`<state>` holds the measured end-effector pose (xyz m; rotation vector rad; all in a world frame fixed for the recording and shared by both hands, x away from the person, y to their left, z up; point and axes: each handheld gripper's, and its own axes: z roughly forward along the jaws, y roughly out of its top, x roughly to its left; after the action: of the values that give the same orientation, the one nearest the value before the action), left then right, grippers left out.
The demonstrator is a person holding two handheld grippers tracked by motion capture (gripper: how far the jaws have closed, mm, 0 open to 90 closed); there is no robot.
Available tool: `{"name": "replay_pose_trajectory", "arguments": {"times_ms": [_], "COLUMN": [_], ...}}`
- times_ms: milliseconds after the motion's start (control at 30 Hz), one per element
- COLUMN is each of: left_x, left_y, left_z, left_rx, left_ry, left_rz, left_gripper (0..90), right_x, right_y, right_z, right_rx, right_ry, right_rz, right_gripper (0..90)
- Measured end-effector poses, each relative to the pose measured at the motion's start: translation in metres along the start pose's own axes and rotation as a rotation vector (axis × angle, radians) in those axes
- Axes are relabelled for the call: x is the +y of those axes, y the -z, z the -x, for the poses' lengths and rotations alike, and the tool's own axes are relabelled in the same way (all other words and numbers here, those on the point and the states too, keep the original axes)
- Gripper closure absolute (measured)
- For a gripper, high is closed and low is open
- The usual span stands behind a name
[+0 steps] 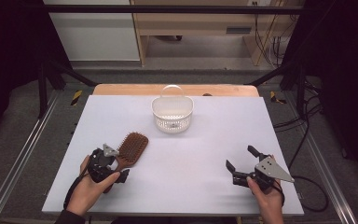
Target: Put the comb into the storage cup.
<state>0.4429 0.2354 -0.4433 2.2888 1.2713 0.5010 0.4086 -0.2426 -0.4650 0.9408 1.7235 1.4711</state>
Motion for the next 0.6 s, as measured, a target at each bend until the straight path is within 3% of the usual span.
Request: {"name": "replay_pose_trajectory", "arguments": {"times_ms": [100, 200, 433, 600], "left_x": [-0.0001, 0.0, -0.0026, -0.007], "left_y": [0.0003, 0.0044, 0.0014, -0.0037], "left_z": [0.0022, 0.0024, 0.0036, 0.0043], "left_rx": [0.015, 0.044, 0.027, 0.01], "left_ry": [0.007, 0.035, 0.026, 0.008], "left_rz": [0.005, 0.048, 0.024, -0.021], "left_gripper": [7.9, 7.6, 7.4, 7.5], "right_x": [0.0, -0.0003, -0.0005, -0.0003], "right_y": [-0.0002, 0.0001, -0.0001, 0.0], "right_z": [-0.0013, -0.0006, 0.0005, 0.0004], "right_rx": [0.003, 0.002, 0.003, 0.003], "right_ry": [0.003, 0.0, -0.005, -0.005], "right_rz": [-0.005, -0.007, -0.005, -0.004], "right_gripper": [3.7, 3.7, 3.7, 3.7]}}
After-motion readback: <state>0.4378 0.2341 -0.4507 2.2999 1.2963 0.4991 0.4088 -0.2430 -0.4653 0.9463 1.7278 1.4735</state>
